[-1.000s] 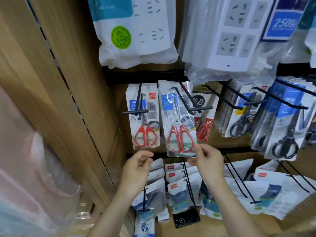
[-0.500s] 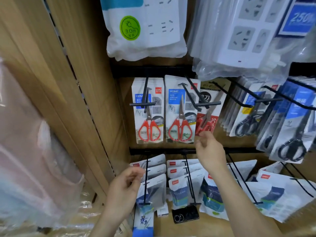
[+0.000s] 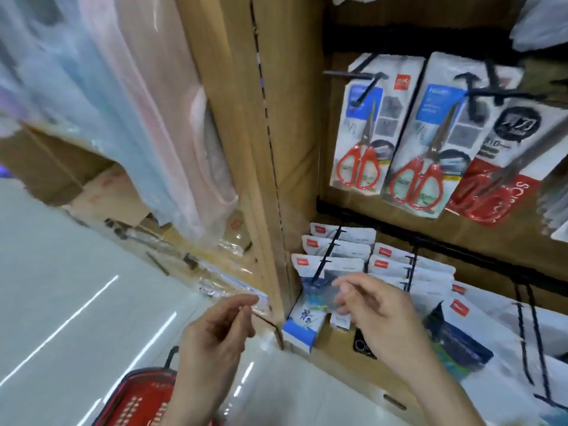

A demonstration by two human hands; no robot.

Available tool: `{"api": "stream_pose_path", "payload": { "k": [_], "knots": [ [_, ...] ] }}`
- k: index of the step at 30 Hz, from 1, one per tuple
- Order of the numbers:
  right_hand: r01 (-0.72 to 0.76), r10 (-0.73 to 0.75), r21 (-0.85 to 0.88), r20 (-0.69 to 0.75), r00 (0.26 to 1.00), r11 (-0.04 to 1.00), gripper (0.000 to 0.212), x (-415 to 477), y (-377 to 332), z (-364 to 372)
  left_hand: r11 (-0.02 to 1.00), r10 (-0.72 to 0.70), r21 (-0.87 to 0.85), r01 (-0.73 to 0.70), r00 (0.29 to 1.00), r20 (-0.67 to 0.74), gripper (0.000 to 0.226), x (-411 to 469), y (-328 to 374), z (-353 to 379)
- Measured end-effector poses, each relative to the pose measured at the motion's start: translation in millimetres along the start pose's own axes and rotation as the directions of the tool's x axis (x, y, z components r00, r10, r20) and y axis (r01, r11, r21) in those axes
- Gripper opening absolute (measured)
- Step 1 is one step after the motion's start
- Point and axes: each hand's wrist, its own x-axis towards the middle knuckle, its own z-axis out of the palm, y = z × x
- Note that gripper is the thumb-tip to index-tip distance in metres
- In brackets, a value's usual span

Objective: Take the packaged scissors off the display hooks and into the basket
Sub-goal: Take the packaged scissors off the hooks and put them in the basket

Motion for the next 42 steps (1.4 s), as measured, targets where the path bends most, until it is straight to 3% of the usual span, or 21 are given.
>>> {"api": "stream_pose_path", "payload": {
  "k": [4,8,14,18,24,27,33,38,42],
  "knots": [
    [0.048,-0.04,-0.033,0.219,0.975,0.998,0.019,-8,-3,46,0.989,-0.122,0.062,0.136,0.975,-0.188,0.032,-53,-28,-54],
    [0.134,-0.077,-0.096,0.448,0.891,0.986,0.025,-21,-6,109,0.965,-0.191,0.095,0.244,0.905,-0.38,0.033,-109,-59,-115],
    [0.154,-0.019,-0.129,0.702,0.712,0.98,0.034,-72,-14,222,0.893,-0.372,-0.043,0.449,0.68,-0.632,0.041,-204,-129,-203],
    [0.185,0.028,-0.175,0.794,0.607,0.967,0.034,-117,-5,306,0.828,-0.465,-0.134,0.544,0.535,-0.705,0.032,-265,-181,-257],
    [0.217,0.158,-0.279,0.879,0.45,0.935,0.027,-169,35,422,0.684,-0.595,-0.205,0.7,0.373,-0.712,0.037,-325,-262,-307],
    [0.223,0.209,-0.321,0.886,0.414,0.92,0.028,-176,66,472,0.603,-0.662,-0.234,0.763,0.315,-0.68,0.041,-332,-308,-310],
    [0.211,0.324,-0.425,0.863,0.387,0.88,0.022,-158,165,570,0.466,-0.77,-0.212,0.859,0.276,-0.575,0.035,-295,-424,-297],
    [0.27,0.358,-0.471,0.855,0.376,0.84,0.019,-129,263,656,0.392,-0.855,-0.328,0.859,0.21,-0.474,0.036,-229,-539,-280],
    [0.232,0.393,-0.482,0.854,0.342,0.845,0.03,-120,347,728,0.35,-0.897,-0.357,0.866,0.199,-0.396,0.044,-186,-646,-267]
  ]
}}
